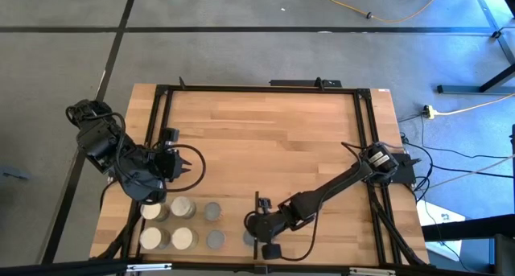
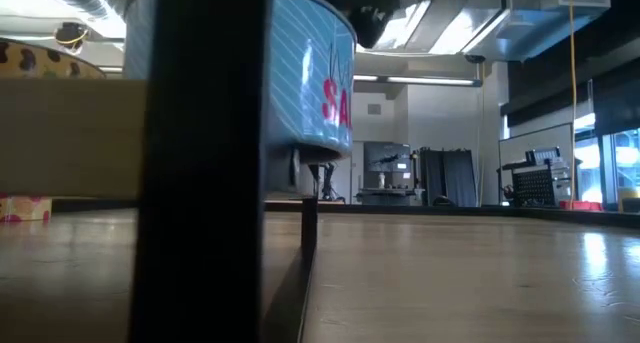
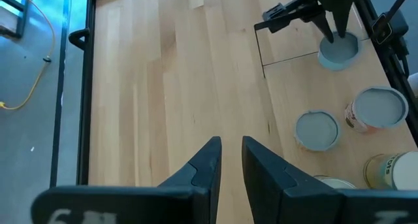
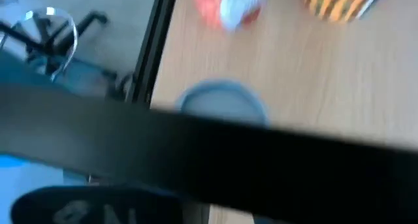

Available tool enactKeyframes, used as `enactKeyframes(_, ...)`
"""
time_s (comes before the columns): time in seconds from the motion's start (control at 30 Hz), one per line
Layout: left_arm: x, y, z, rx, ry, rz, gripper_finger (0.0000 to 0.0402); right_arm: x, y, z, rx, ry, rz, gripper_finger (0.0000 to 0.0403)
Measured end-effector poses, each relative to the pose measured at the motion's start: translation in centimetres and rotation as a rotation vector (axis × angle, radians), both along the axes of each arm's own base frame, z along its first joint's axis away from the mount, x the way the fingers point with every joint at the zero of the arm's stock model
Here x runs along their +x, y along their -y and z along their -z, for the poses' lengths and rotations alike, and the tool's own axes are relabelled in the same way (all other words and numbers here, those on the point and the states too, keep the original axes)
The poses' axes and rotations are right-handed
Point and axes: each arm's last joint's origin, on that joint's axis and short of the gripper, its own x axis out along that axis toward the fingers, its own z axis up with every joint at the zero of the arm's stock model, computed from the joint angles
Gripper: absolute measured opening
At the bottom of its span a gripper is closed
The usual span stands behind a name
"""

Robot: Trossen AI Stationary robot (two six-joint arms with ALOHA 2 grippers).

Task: Pick and place cans onto a shelf
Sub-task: Put the canned tuna on the shelf

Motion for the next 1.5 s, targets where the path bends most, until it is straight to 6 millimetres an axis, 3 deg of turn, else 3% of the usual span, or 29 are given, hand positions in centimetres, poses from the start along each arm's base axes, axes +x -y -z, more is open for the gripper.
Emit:
enactKeyframes(0.2,0.0,0.0,0.0,0.0,0.0,0.0,0.0055,-1.1,0.4,0.8,-0.012,-0.161,-0.047,0.0076)
enactKeyframes(0.47,0.0,0.0,0.0,-0.004,-0.002,0.001,0.0055,-2.7,0.7,0.4,0.052,-0.353,-0.144,0.0076)
enactKeyframes(1.5,0.0,0.0,0.0,-0.009,-0.003,-0.002,0.0055,-6.0,0.0,-1.4,-0.025,-0.445,-0.218,0.0076)
